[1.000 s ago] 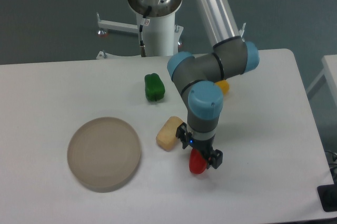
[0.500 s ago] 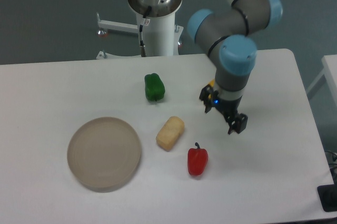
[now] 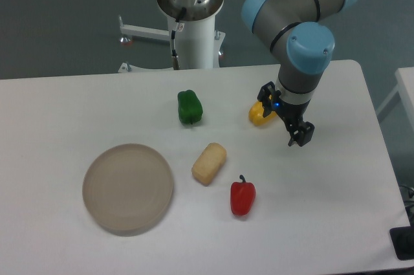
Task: Place the red pepper on the table
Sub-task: 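Lift the open gripper up and away from the red pepper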
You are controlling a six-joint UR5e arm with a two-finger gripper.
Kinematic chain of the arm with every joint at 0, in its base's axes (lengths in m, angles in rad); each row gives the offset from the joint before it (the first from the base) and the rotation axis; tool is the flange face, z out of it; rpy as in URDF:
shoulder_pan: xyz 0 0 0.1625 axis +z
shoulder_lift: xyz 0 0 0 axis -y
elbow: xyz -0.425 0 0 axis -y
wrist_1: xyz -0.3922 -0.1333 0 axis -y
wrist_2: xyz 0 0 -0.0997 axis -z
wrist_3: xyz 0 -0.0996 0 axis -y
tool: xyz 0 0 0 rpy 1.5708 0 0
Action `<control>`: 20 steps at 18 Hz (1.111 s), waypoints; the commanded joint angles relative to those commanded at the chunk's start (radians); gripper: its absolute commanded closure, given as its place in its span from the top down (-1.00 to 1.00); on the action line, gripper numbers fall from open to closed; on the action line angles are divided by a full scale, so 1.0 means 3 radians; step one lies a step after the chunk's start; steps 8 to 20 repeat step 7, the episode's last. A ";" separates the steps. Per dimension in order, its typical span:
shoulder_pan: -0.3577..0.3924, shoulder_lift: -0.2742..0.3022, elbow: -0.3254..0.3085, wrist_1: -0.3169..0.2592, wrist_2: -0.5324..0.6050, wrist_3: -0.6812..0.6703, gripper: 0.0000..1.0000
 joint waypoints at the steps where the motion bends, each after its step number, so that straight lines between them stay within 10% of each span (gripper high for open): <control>1: 0.0000 -0.0010 0.0026 -0.0046 0.0015 0.0000 1.00; 20: -0.0026 -0.0046 0.0042 -0.0037 0.0021 0.0000 1.00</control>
